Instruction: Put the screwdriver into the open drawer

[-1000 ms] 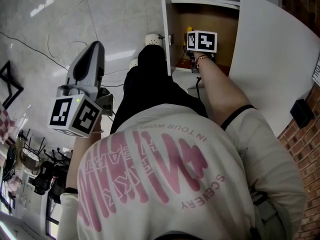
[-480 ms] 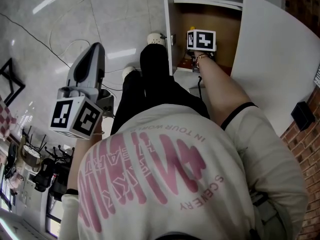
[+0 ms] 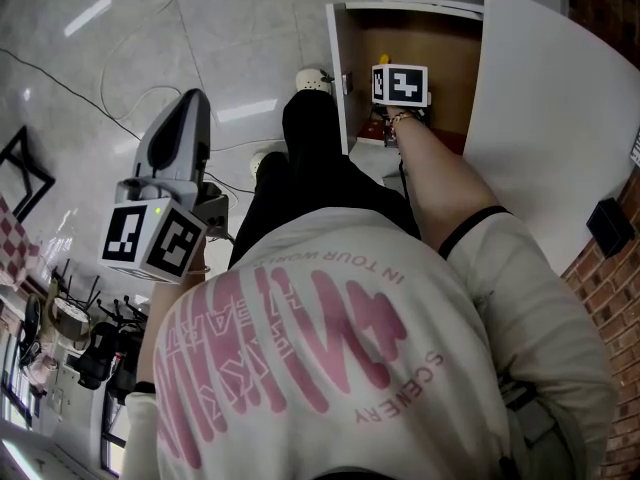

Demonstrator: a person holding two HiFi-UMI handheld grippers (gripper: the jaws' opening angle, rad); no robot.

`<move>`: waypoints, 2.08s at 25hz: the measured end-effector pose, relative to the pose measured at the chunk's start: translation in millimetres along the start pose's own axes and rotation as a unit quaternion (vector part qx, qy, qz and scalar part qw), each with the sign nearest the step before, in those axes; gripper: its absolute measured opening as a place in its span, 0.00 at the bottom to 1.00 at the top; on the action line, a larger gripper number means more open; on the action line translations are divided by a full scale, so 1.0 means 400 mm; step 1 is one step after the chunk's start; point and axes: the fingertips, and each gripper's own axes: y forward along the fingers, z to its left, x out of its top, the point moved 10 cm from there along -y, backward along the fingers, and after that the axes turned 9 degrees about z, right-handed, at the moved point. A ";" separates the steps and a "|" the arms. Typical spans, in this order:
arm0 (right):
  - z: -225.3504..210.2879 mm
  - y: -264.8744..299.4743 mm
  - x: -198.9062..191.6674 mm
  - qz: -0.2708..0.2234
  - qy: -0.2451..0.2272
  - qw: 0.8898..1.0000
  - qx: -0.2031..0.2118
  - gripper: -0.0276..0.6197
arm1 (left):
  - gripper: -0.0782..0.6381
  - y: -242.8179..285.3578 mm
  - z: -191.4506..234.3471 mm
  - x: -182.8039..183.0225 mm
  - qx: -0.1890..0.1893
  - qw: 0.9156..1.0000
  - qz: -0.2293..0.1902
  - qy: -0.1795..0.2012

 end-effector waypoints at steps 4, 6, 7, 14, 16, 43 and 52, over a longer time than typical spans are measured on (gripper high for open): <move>0.004 0.002 -0.002 -0.007 0.000 1.000 -0.011 0.23 | 0.11 -0.016 0.020 -0.001 0.009 1.000 -0.001 -0.002; 0.008 0.004 0.000 -0.008 -0.001 1.000 -0.015 0.23 | 0.11 -0.021 0.028 -0.006 0.009 1.000 0.000 -0.004; 0.010 0.005 0.000 -0.007 -0.002 1.000 -0.015 0.23 | 0.11 -0.022 0.030 -0.009 0.009 1.000 0.000 -0.004; 0.019 0.006 -0.005 -0.010 0.003 1.000 -0.011 0.23 | 0.11 -0.034 0.034 -0.025 0.004 1.000 -0.001 0.000; 0.019 0.006 -0.005 -0.011 0.007 1.000 -0.010 0.22 | 0.11 -0.038 0.035 -0.030 0.005 1.000 -0.001 -0.001; 0.071 -0.079 -0.085 -0.064 0.001 0.998 -0.023 0.15 | 0.11 -0.180 0.018 -0.141 0.000 0.998 -0.055 -0.015; 0.169 -0.253 -0.237 -0.176 0.027 0.984 -0.017 0.06 | 0.11 -0.344 0.002 -0.219 -0.048 0.993 -0.105 -0.002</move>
